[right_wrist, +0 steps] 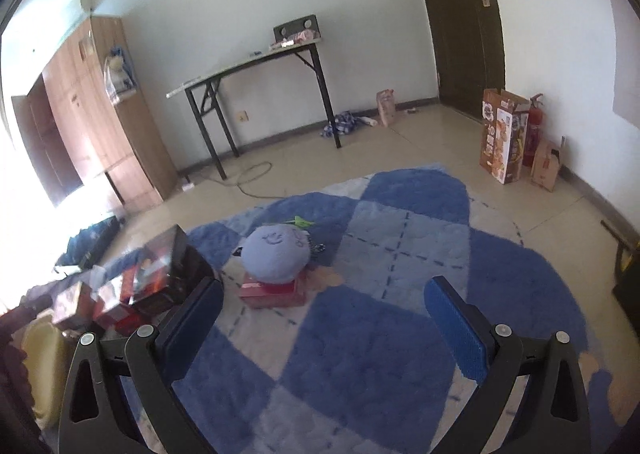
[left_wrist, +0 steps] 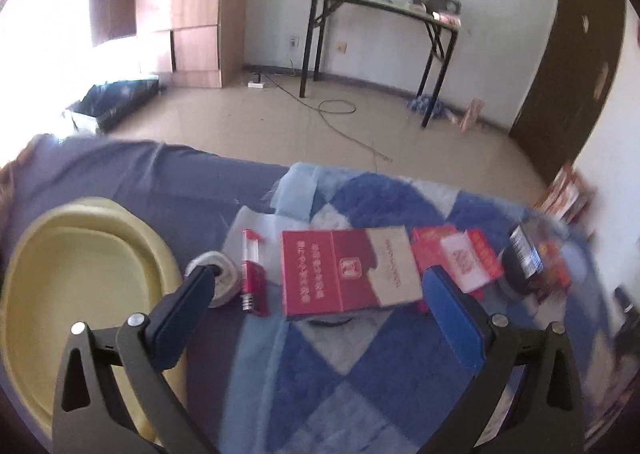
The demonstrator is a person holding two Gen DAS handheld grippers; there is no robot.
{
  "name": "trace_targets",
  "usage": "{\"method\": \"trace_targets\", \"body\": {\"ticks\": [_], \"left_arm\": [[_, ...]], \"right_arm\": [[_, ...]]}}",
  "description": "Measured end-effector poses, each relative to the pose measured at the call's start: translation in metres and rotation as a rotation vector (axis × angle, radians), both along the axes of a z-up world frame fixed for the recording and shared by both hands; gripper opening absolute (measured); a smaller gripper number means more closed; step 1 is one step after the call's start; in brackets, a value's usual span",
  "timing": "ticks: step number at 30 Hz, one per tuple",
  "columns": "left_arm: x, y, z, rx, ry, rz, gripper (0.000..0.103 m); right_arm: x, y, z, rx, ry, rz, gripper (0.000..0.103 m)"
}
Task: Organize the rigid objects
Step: 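Grasp the red Hongqiqu box with left tool while right tool grasps blue plush ball, then release the box into the yellow tub with left tool while right tool releases the ball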
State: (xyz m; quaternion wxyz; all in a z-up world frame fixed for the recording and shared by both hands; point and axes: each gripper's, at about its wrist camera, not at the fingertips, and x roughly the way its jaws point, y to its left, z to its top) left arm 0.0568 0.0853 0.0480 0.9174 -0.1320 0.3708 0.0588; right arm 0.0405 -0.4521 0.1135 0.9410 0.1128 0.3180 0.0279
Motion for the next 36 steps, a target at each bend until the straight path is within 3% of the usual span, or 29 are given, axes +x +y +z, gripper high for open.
{"method": "trace_targets", "body": {"ticks": [3,6,9,11,17,21,29,30,32,33,36], "left_arm": [[-0.001,-0.004,0.001,-0.038,-0.018,-0.027,0.103],[0.000,-0.007,0.002,-0.019,-0.008,-0.032,0.103],[0.001,-0.008,0.004,0.031,0.038,0.007,0.103],[0.008,-0.005,0.002,0.013,0.036,-0.021,0.103],[0.036,-0.003,-0.028,-0.079,0.163,-0.079,0.103],[0.039,-0.009,-0.026,-0.092,0.144,-0.080,0.103],[0.059,-0.022,-0.037,0.006,0.198,-0.082,0.103],[0.060,-0.019,-0.040,-0.014,0.193,-0.081,0.103],[0.061,-0.016,-0.040,-0.030,0.174,-0.083,0.091],[0.060,-0.014,-0.039,-0.032,0.168,-0.081,0.092],[0.050,-0.008,-0.027,-0.065,0.097,-0.091,0.091]], "right_arm": [[0.030,0.018,0.007,-0.013,0.004,0.043,0.103],[0.073,0.037,0.002,-0.088,0.029,0.099,0.103],[0.093,0.047,-0.006,-0.099,0.063,0.143,0.103],[0.098,0.058,-0.010,-0.161,0.077,0.184,0.103],[0.109,0.074,-0.015,-0.247,0.115,0.212,0.103],[0.107,0.082,-0.018,-0.261,0.113,0.212,0.103],[0.110,0.083,-0.030,-0.257,0.113,0.224,0.101],[0.110,0.082,-0.031,-0.250,0.113,0.223,0.095],[0.112,0.079,-0.033,-0.256,0.109,0.216,0.074],[0.113,0.079,-0.034,-0.257,0.103,0.214,0.059],[0.106,0.071,-0.033,-0.221,0.069,0.224,0.057]]}}
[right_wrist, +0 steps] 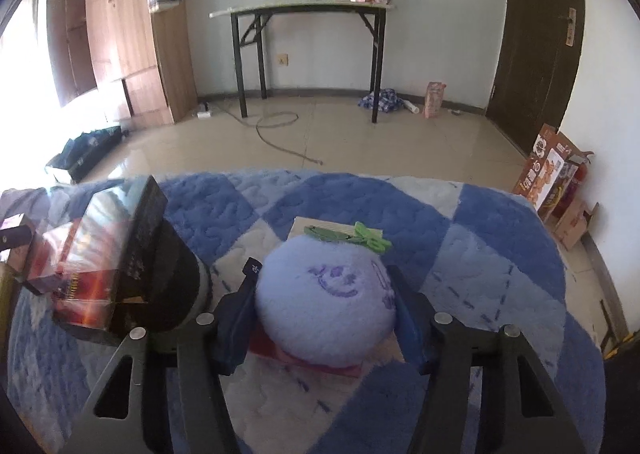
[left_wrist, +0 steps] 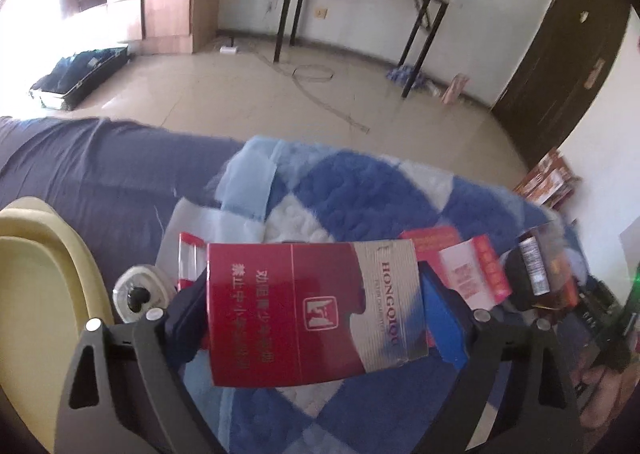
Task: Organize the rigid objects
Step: 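Release the box into the yellow tub with left tool while right tool releases the ball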
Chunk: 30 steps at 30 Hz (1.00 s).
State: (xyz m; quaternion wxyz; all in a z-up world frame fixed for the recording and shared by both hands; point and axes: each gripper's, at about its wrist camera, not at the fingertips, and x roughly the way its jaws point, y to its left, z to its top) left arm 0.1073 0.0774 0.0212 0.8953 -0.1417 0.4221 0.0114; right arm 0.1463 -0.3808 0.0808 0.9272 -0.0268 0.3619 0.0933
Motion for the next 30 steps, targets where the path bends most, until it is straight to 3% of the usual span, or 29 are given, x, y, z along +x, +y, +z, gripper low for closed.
{"method": "trace_targets", "body": {"ticks": [3,6,9,12,15,18,22,27,30], "left_arm": [[-0.021,0.010,0.024,-0.047,-0.071,-0.023,0.091],[-0.068,0.034,0.059,-0.039,-0.164,-0.034,0.091],[-0.105,0.056,0.074,0.012,-0.182,-0.027,0.092],[-0.142,0.085,0.078,0.025,-0.202,-0.003,0.092],[-0.171,0.128,0.082,0.070,-0.186,0.082,0.092],[-0.185,0.172,0.079,0.169,-0.139,0.205,0.092],[-0.183,0.215,0.054,0.147,-0.071,0.291,0.092],[-0.168,0.244,0.009,0.088,0.005,0.297,0.092],[-0.157,0.252,-0.009,0.098,0.039,0.290,0.092]], "right_arm": [[-0.011,-0.011,0.006,0.019,-0.040,-0.002,0.056],[-0.032,-0.020,0.024,-0.003,-0.088,0.007,0.056],[-0.050,-0.014,0.045,-0.039,-0.146,0.067,0.056],[-0.051,-0.006,0.040,-0.044,-0.142,0.083,0.055],[-0.072,0.019,0.045,-0.025,-0.171,0.219,0.055],[-0.108,0.081,0.069,-0.012,-0.224,0.471,0.055],[-0.144,0.203,0.070,-0.011,-0.172,0.857,0.055],[-0.180,0.348,0.008,-0.087,0.004,1.180,0.054],[-0.200,0.397,-0.025,-0.139,0.058,1.247,0.054]]}}
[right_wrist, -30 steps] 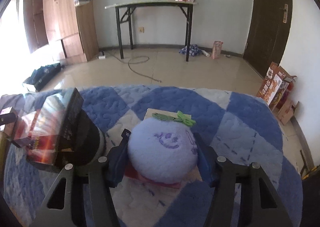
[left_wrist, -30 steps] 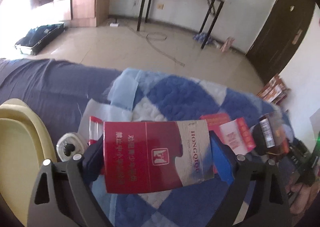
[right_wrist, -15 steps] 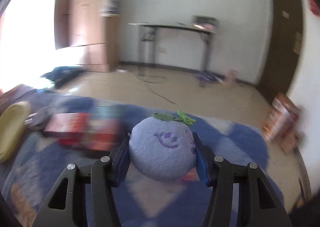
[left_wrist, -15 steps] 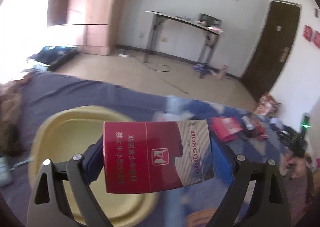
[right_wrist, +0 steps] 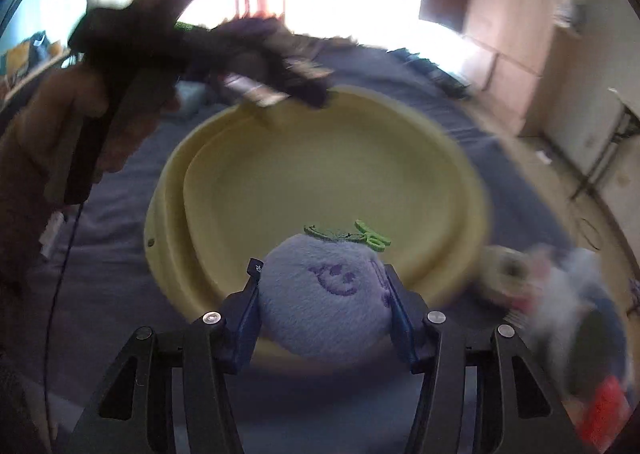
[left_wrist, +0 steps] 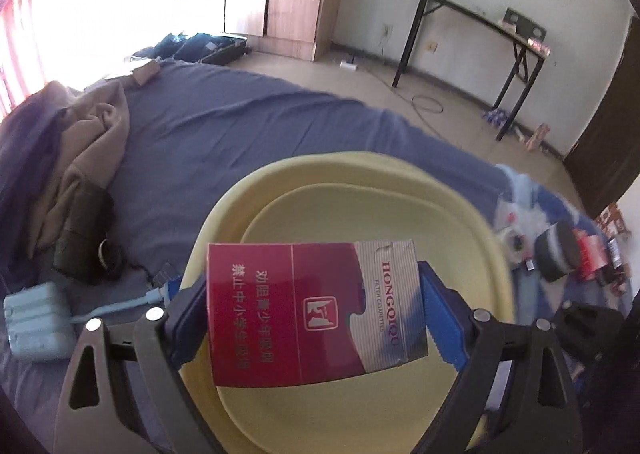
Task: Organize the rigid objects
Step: 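Release the box into the yellow tub with left tool while right tool releases the ball, then grasp a black foam pad with left tool while right tool grasps a red box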
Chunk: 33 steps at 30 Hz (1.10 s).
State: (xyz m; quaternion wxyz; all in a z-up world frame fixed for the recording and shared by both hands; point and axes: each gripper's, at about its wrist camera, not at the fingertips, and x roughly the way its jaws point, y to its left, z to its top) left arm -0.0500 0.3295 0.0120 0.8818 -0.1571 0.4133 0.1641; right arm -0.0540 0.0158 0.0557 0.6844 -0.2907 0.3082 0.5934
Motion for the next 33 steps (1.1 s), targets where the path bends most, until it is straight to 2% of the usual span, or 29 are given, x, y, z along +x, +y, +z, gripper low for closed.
{"method": "trace_targets", "body": {"ticks": [3,5,7,9,12,13,14,16,17,21,25,29,33], "left_arm": [[0.006,0.012,-0.011,-0.045,0.011,0.006,0.092],[0.010,0.015,-0.017,-0.046,0.018,0.013,0.092],[0.013,0.015,-0.027,-0.049,0.033,0.011,0.092],[0.014,0.013,-0.028,-0.016,0.021,0.008,0.093],[0.014,0.012,-0.029,-0.013,0.020,0.012,0.094],[0.012,0.013,-0.027,-0.023,0.016,0.025,0.095],[0.008,0.014,-0.023,-0.054,0.001,0.047,0.096],[-0.002,0.014,-0.011,-0.107,-0.051,0.063,0.103],[-0.008,0.012,-0.002,-0.121,-0.082,0.069,0.103],[-0.016,-0.019,0.043,-0.097,-0.155,0.023,0.103],[0.003,-0.074,0.068,-0.081,-0.183,-0.110,0.103],[0.044,-0.134,0.063,-0.080,-0.153,-0.260,0.103],[0.094,-0.195,0.039,-0.111,-0.067,-0.355,0.103]], "right_arm": [[-0.013,0.031,-0.017,-0.063,0.018,0.027,0.054],[-0.020,0.044,-0.027,-0.102,0.003,0.031,0.054],[-0.029,0.054,-0.032,-0.099,-0.024,0.026,0.054],[-0.035,0.058,-0.034,-0.089,-0.044,0.025,0.056],[-0.041,0.050,-0.034,-0.093,-0.046,0.016,0.061],[-0.045,0.047,-0.036,-0.092,-0.039,0.009,0.069],[-0.042,0.055,-0.036,-0.091,-0.034,0.001,0.072],[-0.042,0.052,-0.028,-0.062,-0.044,-0.006,0.097],[-0.049,0.044,-0.020,-0.022,-0.060,-0.012,0.102],[-0.060,-0.012,0.017,0.109,-0.107,-0.088,0.103],[-0.030,-0.090,0.063,0.222,-0.144,-0.285,0.103],[0.019,-0.197,0.096,0.301,-0.183,-0.587,0.103],[0.050,-0.294,0.087,0.289,-0.178,-0.876,0.103]]}}
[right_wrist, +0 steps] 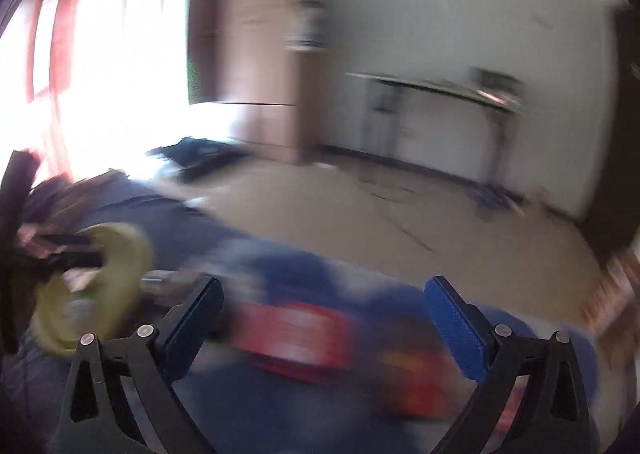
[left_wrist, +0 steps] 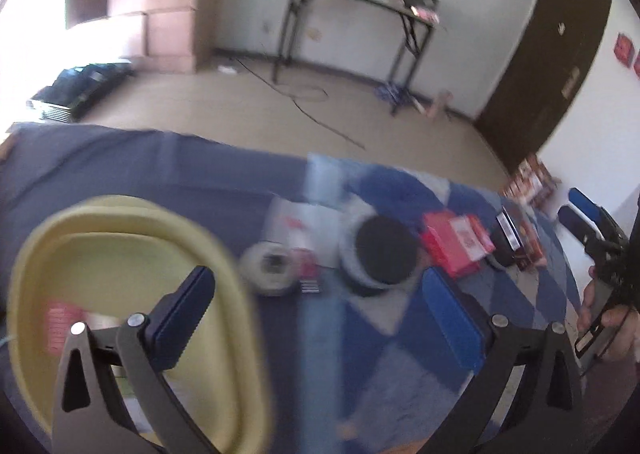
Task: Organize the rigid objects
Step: 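Grasp a black foam pad with left tool while right tool grasps a red box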
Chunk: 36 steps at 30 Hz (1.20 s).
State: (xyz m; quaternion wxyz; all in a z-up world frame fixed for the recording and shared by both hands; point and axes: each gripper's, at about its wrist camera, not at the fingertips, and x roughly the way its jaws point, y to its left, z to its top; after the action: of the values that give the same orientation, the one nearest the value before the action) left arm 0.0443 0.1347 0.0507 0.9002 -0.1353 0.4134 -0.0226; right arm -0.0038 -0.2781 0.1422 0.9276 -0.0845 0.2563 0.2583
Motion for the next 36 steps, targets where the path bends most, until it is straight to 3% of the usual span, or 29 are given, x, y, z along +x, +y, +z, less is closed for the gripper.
{"method": "trace_targets", "body": {"ticks": [3,8,11,16,20,21,22,23,24,28,30,33,36], "left_arm": [[0.027,-0.040,-0.012,0.040,0.024,-0.058,0.103],[0.048,-0.074,-0.026,0.123,0.058,-0.086,0.103],[0.052,-0.075,-0.034,0.126,0.072,-0.084,0.103],[0.064,-0.078,-0.053,0.163,0.112,-0.102,0.103],[0.072,-0.073,-0.064,0.165,0.127,-0.092,0.103],[0.074,-0.070,-0.065,0.147,0.118,-0.092,0.101],[0.075,-0.067,-0.065,0.124,0.105,-0.089,0.091],[0.077,-0.064,-0.066,0.107,0.105,-0.086,0.083],[0.080,-0.063,-0.067,0.109,0.114,-0.085,0.070],[0.074,-0.054,-0.061,0.054,0.096,-0.097,0.069],[0.051,-0.043,-0.036,0.014,0.041,-0.104,0.069],[-0.007,-0.020,0.015,0.027,-0.081,-0.093,0.069],[-0.065,0.018,0.045,0.067,-0.124,-0.019,0.069]], "right_arm": [[0.006,-0.064,-0.028,0.009,0.066,-0.138,0.103],[0.001,-0.111,-0.071,-0.017,0.154,-0.262,0.103],[0.007,-0.107,-0.091,-0.031,0.226,-0.289,0.103],[0.008,-0.098,-0.105,-0.083,0.234,-0.284,0.103],[0.032,-0.076,-0.108,-0.100,0.258,-0.287,0.101],[0.031,-0.072,-0.109,-0.105,0.262,-0.284,0.091],[0.041,-0.081,-0.100,-0.106,0.262,-0.279,0.077],[0.054,-0.093,-0.085,-0.113,0.256,-0.276,0.072],[0.065,-0.098,-0.076,-0.118,0.251,-0.276,0.058],[0.072,-0.105,-0.082,-0.097,0.237,-0.258,0.056],[0.064,-0.115,-0.074,-0.105,0.189,-0.254,0.056],[0.037,-0.124,-0.037,-0.094,0.081,-0.243,0.056],[0.003,-0.106,0.011,-0.033,0.006,-0.113,0.056]]}}
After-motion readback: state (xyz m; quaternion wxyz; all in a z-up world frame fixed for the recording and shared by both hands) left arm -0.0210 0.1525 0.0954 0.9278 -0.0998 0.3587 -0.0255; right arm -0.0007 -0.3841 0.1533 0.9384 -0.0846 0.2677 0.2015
